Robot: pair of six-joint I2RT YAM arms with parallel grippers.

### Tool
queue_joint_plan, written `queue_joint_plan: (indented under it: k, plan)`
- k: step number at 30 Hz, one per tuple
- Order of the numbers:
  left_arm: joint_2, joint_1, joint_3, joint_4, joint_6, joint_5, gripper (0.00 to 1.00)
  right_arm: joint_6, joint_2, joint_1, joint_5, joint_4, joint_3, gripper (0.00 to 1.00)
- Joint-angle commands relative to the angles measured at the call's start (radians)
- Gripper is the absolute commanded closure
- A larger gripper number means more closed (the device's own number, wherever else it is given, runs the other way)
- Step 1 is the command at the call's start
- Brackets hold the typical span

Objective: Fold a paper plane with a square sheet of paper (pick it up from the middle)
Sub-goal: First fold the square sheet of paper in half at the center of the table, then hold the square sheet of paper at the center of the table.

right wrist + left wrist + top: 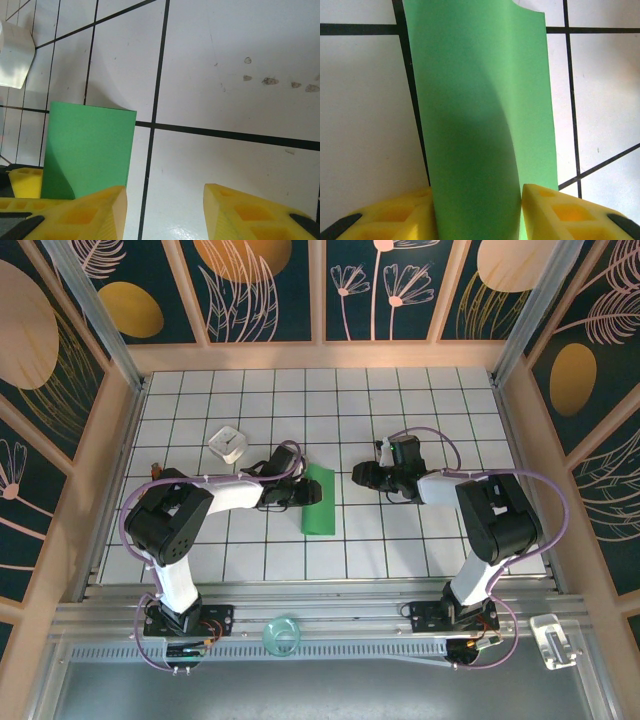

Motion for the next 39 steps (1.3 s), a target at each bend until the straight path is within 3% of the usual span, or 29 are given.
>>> queue_joint_plan:
  k: [1, 5, 10, 20, 39]
  plan:
    - [0.091, 0.017, -0.051, -0.116, -0.012, -0.105, 0.54, 0.011, 0.011, 0.004, -0.012, 0.010, 0.008, 0.56]
    - [0.094, 0.016, -0.049, -0.119, -0.005, -0.107, 0.54, 0.012, 0.009, 0.005, -0.016, 0.011, 0.007, 0.56]
    - [0.102, 0.015, -0.047, -0.123, 0.002, -0.106, 0.54, 0.015, 0.013, 0.014, -0.022, 0.012, 0.009, 0.63]
    - [0.106, 0.011, -0.047, -0.127, 0.009, -0.108, 0.54, 0.013, 0.028, 0.025, -0.031, 0.002, 0.027, 1.00]
    - [0.121, 0.005, -0.040, -0.137, 0.016, -0.116, 0.53, 0.014, 0.043, 0.037, -0.033, -0.009, 0.040, 1.00]
